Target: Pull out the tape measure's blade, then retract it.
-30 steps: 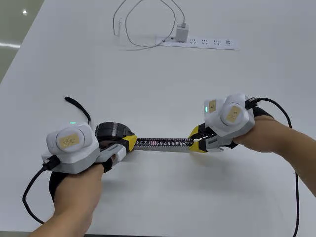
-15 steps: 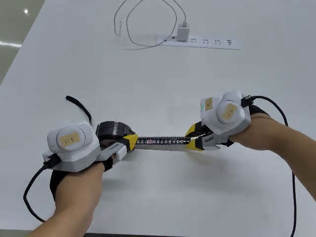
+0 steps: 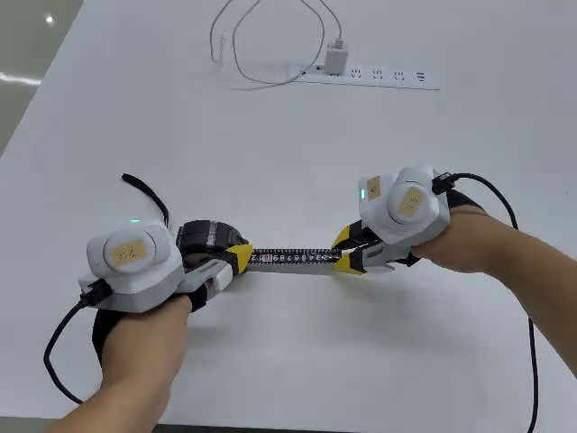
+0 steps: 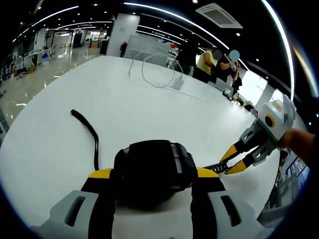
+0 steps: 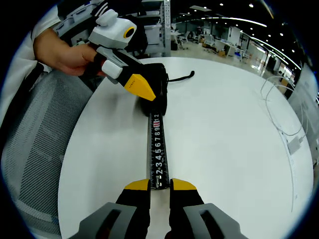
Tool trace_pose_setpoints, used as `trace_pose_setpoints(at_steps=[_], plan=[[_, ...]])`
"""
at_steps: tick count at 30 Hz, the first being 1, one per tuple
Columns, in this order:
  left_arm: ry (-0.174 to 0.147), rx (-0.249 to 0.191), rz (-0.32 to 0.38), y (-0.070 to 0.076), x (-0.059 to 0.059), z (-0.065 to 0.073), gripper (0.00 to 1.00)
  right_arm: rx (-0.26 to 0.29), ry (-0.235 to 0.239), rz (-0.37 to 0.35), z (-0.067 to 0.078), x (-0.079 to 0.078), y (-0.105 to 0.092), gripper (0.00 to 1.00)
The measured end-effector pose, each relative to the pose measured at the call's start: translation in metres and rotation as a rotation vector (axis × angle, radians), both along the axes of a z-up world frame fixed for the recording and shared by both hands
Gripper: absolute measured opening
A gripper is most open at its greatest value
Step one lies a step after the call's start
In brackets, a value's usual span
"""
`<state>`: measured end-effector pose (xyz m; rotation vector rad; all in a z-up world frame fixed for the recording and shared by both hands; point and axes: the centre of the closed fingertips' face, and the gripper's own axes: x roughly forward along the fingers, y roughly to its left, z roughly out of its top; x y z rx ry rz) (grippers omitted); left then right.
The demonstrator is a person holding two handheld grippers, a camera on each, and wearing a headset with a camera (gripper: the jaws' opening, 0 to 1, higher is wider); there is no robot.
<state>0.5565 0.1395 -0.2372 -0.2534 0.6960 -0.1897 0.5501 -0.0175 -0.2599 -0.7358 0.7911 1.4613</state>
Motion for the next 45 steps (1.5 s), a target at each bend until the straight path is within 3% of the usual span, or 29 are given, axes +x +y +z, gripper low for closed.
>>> trace_pose_setpoints(at_steps=[21, 45], plan=[[-0.003, -0.02, 0.009, 0.001, 0.0, 0.0, 0.57, 0.008, 0.013, -0.004, -0.003, 0.0, 0.009, 0.1], [-0.001, -0.043, 0.011, 0.002, 0.001, 0.0, 0.57, 0.048, 0.031, 0.006, -0.003, -0.001, 0.036, 0.1]])
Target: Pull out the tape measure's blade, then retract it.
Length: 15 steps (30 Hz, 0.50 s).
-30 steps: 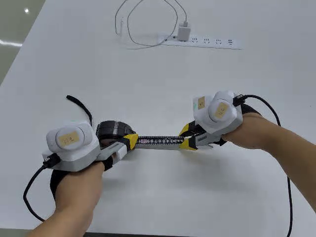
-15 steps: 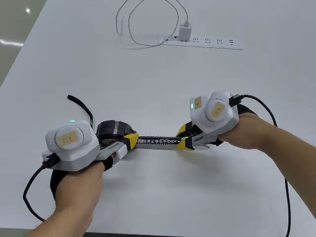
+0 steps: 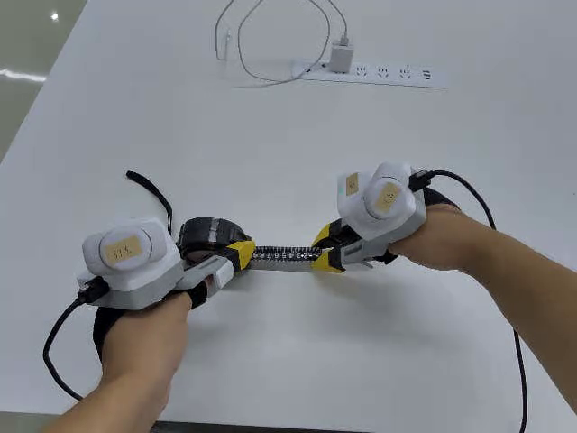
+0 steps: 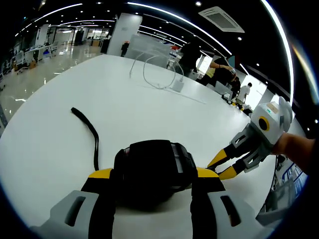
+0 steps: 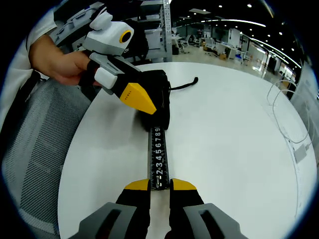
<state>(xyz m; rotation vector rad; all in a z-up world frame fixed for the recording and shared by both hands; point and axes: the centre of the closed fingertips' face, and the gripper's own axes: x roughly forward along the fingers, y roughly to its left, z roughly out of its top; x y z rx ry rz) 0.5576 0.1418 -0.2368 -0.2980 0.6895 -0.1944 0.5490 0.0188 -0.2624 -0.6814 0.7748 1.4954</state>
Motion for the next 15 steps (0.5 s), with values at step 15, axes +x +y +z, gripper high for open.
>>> trace_pose_setpoints(at_steps=[15], plan=[[-0.003, -0.008, 0.001, 0.0, 0.0, 0.0, 0.57, 0.022, 0.012, 0.006, 0.0, -0.001, 0.018, 0.1]])
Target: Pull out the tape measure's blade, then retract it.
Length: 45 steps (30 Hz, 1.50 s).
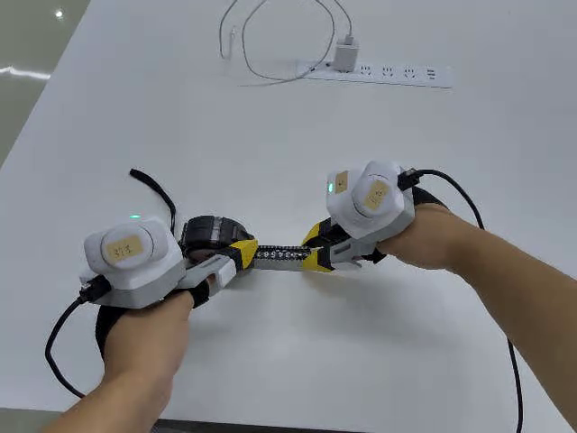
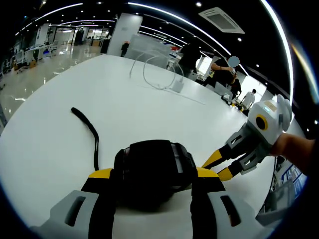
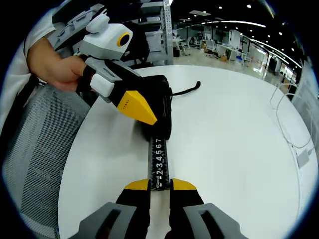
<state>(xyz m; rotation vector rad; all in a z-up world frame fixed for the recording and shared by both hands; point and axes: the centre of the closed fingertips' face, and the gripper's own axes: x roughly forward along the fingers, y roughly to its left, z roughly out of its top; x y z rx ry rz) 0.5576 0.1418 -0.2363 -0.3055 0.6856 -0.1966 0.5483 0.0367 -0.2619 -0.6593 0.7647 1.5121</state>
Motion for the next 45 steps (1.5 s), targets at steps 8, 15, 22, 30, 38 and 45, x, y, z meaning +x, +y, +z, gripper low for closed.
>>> trace_pose_setpoints(at_steps=[8, 15, 22, 30, 38, 45], plan=[[0.001, -0.004, 0.0, 0.0, 0.0, 0.0, 0.57, 0.009, 0.001, 0.005, 0.0, -0.001, 0.01, 0.1], [0.0, -0.006, 0.0, 0.0, 0.0, 0.0, 0.57, 0.015, 0.004, 0.01, 0.0, -0.002, 0.018, 0.1], [-0.001, -0.008, 0.001, 0.001, 0.0, 0.0, 0.57, 0.029, 0.012, 0.006, 0.0, -0.002, 0.025, 0.1], [-0.002, -0.012, 0.003, 0.001, 0.0, 0.0, 0.57, 0.038, 0.011, 0.01, 0.0, -0.002, 0.034, 0.1], [-0.003, -0.015, 0.005, 0.001, 0.001, 0.0, 0.57, 0.05, 0.01, 0.008, -0.001, -0.002, 0.042, 0.1], [-0.004, -0.015, 0.006, 0.001, 0.0, 0.0, 0.57, 0.063, 0.019, 0.007, -0.001, -0.003, 0.05, 0.1]])
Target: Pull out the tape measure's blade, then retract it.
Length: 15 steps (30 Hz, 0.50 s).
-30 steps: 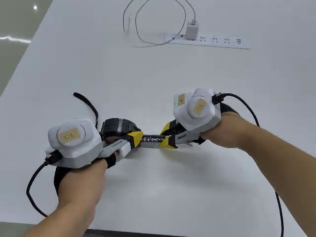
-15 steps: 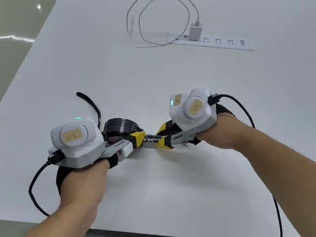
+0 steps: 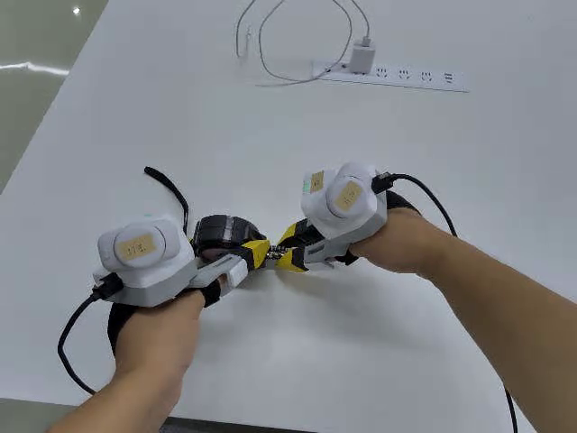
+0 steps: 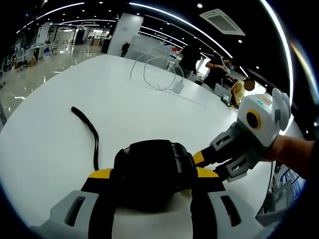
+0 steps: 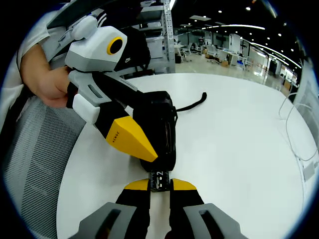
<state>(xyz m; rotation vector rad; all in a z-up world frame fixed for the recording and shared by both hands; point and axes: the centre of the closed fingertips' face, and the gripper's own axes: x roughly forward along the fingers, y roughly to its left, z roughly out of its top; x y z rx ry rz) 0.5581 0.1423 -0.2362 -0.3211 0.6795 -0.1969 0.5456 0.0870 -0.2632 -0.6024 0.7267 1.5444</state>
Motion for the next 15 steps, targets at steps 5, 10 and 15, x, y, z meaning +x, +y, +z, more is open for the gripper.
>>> trace_pose_setpoints(at_steps=[5, 10, 15], plan=[[-0.001, 0.0, 0.001, 0.0, 0.0, -0.001, 0.57, 0.003, 0.003, 0.0, 0.0, 0.0, 0.003, 0.1], [0.002, -0.014, 0.009, 0.001, 0.001, -0.001, 0.57, 0.02, 0.005, -0.005, 0.001, 0.0, 0.011, 0.1], [-0.002, -0.002, 0.004, 0.0, 0.001, -0.001, 0.57, 0.017, 0.003, 0.001, 0.002, -0.001, 0.01, 0.1]])
